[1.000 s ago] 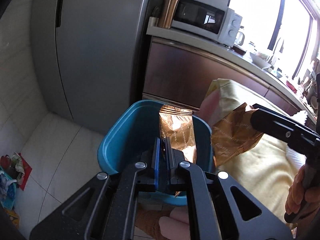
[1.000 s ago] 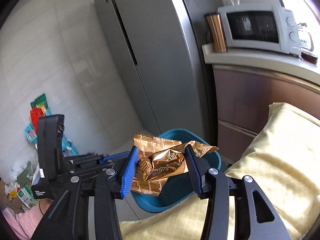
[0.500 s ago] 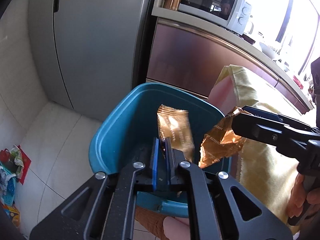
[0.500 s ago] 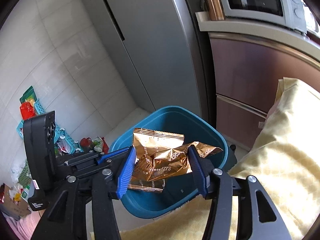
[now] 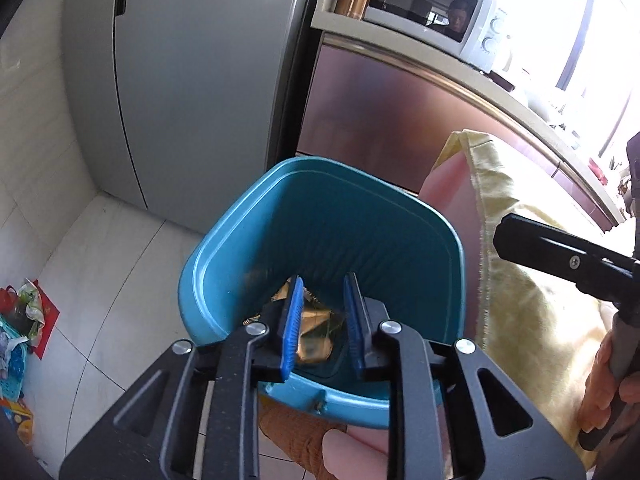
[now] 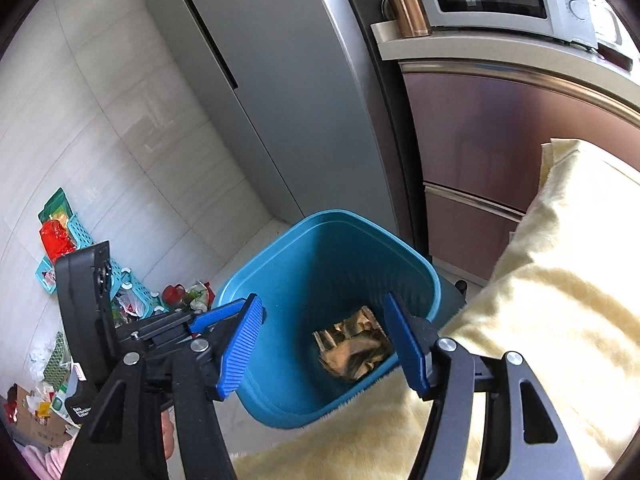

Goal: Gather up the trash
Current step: 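Move both open tools back over the table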

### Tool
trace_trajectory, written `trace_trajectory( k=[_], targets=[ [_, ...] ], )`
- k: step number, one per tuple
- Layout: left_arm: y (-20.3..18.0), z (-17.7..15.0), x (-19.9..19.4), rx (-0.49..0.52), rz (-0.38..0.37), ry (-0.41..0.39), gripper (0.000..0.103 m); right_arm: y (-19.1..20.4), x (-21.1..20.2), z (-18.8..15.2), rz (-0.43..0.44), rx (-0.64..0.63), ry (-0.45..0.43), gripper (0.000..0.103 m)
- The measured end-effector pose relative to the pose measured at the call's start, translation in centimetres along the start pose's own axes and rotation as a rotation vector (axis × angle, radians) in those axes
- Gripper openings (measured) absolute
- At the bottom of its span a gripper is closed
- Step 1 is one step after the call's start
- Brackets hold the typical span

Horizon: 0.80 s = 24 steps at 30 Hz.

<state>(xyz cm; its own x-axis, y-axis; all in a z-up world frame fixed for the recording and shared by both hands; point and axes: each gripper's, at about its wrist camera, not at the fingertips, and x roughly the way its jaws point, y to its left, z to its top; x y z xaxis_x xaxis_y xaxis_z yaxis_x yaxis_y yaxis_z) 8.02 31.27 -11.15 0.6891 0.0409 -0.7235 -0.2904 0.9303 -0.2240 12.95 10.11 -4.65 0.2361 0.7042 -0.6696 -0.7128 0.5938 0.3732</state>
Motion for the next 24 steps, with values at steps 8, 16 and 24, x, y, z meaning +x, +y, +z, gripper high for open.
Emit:
trace_trajectory(
  k=[8,16,24],
  targets=[
    [-3.2,-0.3,-4.0,0.071,-0.059,-0.086,0.043,-0.1,-6.6,-2.0,-0.021,-0.038,-0.111,0.061],
    [-9.9,-1.2,-7.2,0.216,-0.205,-0.14,0.051,-2.4,-16.3,-5.6,-0.15,-0.031,-0.265,0.061],
    [-17.6,-3.9,-7.7,0.357,-0.393,-0.088,0.058,-6.7,-26.7,-12.6,-0.392,0.095,-0.356,0.068]
  ],
)
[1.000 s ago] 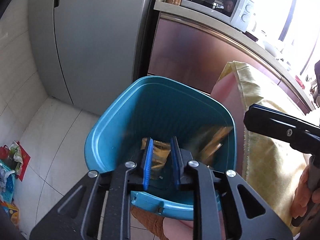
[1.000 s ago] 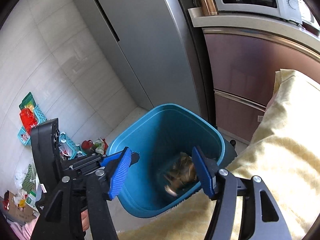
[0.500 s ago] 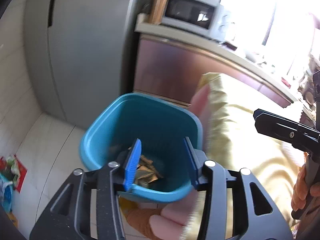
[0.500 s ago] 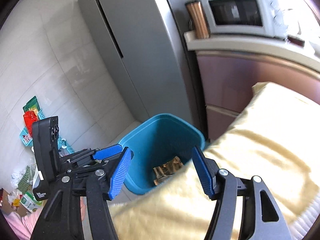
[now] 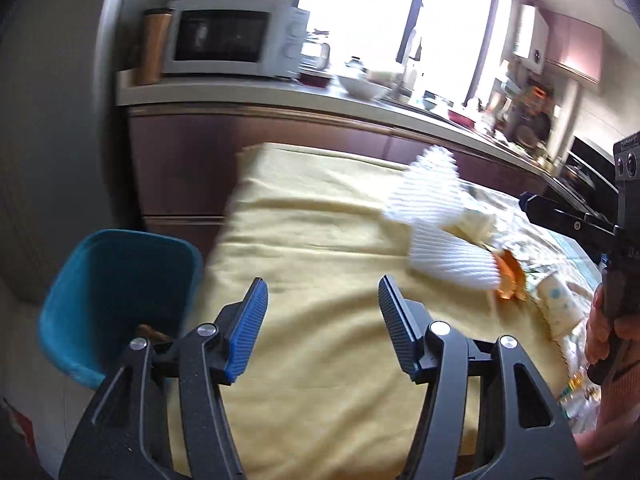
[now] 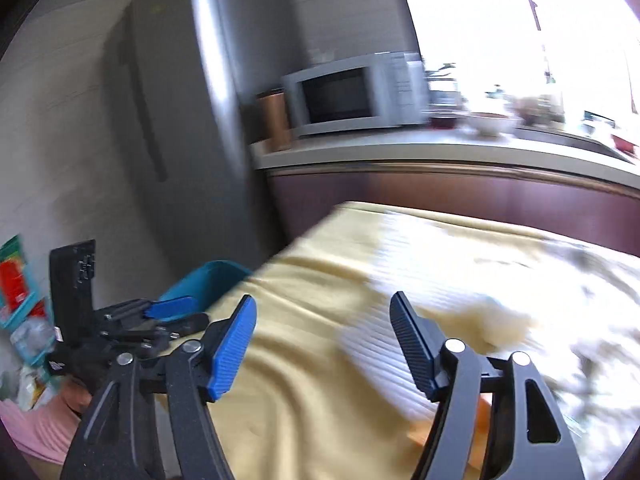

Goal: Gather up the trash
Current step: 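Move both open tools back over the table, then grasp the white foam net with the left tool while the right tool grasps the blue-dotted paper cup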

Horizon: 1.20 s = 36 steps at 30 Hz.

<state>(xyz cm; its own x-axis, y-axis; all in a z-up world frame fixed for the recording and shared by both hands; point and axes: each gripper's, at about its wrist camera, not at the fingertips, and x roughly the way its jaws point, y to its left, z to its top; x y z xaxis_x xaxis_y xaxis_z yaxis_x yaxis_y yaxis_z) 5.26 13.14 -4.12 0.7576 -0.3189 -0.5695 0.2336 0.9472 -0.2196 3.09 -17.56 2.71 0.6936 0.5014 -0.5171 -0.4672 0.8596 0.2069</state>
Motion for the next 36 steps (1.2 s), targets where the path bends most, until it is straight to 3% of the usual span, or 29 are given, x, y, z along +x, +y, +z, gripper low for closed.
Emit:
trace_trajectory(
  k=[4,9,12,22,26,32,36],
  targets=[
    [-3.4,-0.1,2.4,0.042,-0.076,0.052,0.061,-4.0,-3.5,-2.9,-0.131,0.092,0.015,0.068],
    [-6.4,0.9,5.6,0.078,-0.095,0.109,0.065,-7.6,-6.3,-5.8,-0.226,0.18,0.042,0.072],
    [-7.5,1.7,7.2,0.103,-0.102,0.129,0.07,-8.5,-7.5,-7.4,-0.25,0.198,0.057,0.076],
    [-9.1,3.3,12.1,0.133,-0.114,0.255,0.069,-9.1,-7.5,-10.7,-0.225,0.259,0.128,0.08],
    [-9.4,3.1,13.1,0.127,-0.144,0.3,0.054,-8.7,-7.1,-11.1,-0.21,0.267,0.143,0.079],
    [-9.6,2.8,12.7,0.121,-0.147,0.287,0.031,-8.8,-7.1,-11.3,-0.2,0.29,0.142,0.066],
    [-9.5,2.5,11.8,0.112,-0.156,0.274,0.021,-8.7,-7.2,-11.4,-0.194,0.292,0.137,0.065]
  ],
)
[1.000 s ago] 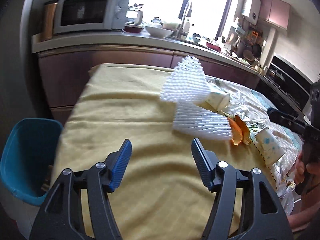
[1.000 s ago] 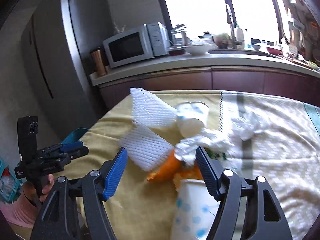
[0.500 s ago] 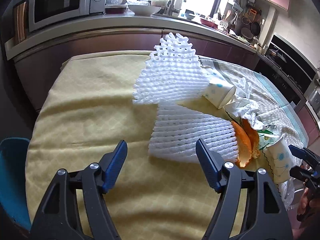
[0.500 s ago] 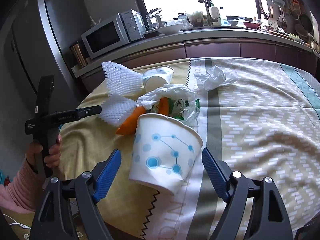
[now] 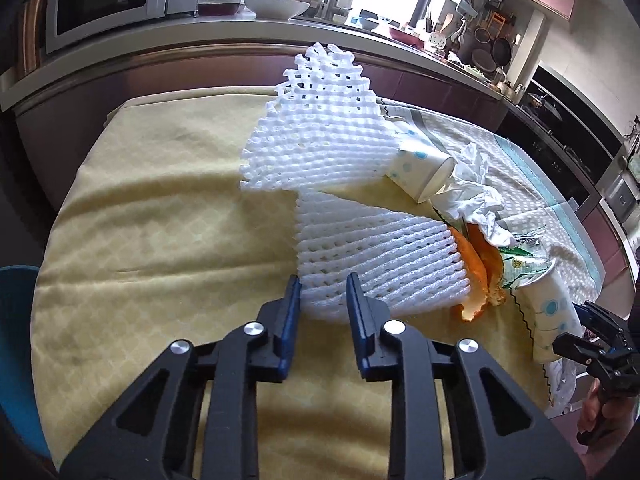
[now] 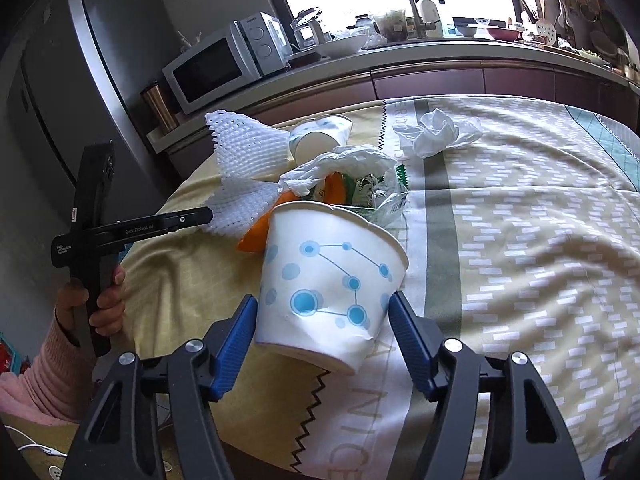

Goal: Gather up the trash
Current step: 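Grasp the white foam net with the left tool while the right tool grasps the blue-dotted paper cup, then carry the foam net and paper cup over the blue bin and open both tools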

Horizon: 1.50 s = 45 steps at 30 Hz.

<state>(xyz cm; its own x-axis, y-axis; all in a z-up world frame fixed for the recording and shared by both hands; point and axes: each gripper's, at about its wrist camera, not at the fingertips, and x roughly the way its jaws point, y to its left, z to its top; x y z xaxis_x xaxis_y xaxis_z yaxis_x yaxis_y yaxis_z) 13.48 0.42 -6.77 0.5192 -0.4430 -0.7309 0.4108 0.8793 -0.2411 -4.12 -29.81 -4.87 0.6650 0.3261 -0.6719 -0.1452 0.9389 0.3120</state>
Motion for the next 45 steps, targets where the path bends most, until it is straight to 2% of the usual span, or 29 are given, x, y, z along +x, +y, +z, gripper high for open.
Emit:
trace_trajectory(
  k=[3,15,33,45],
  targets=[
    [-0.1,-0.5,-0.9,-0.012,-0.012,-0.016,0.017,0.1,-0.3,0.0,0.016,0.008,-0.011,0.065],
    [1.2,-2.9,-6.5,-0.046,-0.026,-0.104,0.015,3.3,-1.1,0.6,0.115,-0.072,-0.058,0.065],
    [6.3,-6.2,-13.7,-0.179,0.062,-0.214,0.014,10.1,3.1,2.4,0.299,-0.201,-0.053,0.065],
    [9.4,-8.2,-18.1,-0.262,0.145,-0.294,0.014,14.0,5.7,4.0,0.377,-0.301,-0.026,0.065]
  ],
)
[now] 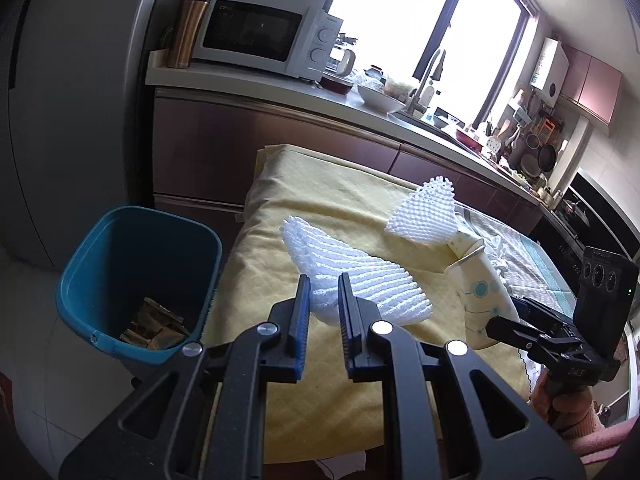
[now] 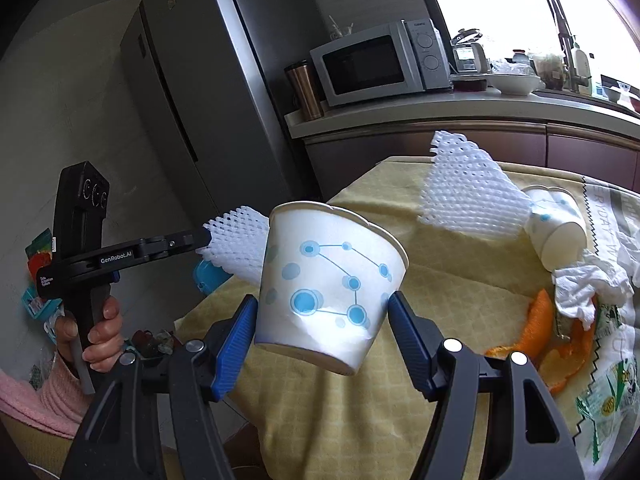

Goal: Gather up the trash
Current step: 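Carry the foam net and paper cup over the blue bin and open both tools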

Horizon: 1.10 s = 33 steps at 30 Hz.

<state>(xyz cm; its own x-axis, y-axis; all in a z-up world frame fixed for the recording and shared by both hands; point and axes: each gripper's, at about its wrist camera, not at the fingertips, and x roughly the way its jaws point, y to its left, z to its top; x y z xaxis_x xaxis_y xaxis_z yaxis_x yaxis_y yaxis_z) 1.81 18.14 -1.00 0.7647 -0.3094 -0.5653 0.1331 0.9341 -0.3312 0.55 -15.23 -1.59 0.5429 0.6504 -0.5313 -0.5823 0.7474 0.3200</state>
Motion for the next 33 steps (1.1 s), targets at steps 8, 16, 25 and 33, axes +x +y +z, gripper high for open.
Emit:
trace_trajectory(
  k=[8,16,25,33],
  targets=[
    [3.3,0.8,-2.8,-0.054,0.087,-0.066,0.014,1.6,2.7,2.0,0.051,-0.064,0.023,0.065],
    [6.8,1.4,-5.1,-0.107,0.172,-0.114,0.014,3.6,5.6,3.8,0.108,-0.13,0.046,0.065],
    [10.3,1.3,-5.6,-0.167,0.239,-0.123,0.014,6.1,9.3,5.8,0.162,-0.184,0.086,0.065],
    [13.2,0.9,-4.9,-0.219,0.287,-0.104,0.014,8.1,12.6,6.9,0.192,-0.219,0.131,0.065]
  ],
)
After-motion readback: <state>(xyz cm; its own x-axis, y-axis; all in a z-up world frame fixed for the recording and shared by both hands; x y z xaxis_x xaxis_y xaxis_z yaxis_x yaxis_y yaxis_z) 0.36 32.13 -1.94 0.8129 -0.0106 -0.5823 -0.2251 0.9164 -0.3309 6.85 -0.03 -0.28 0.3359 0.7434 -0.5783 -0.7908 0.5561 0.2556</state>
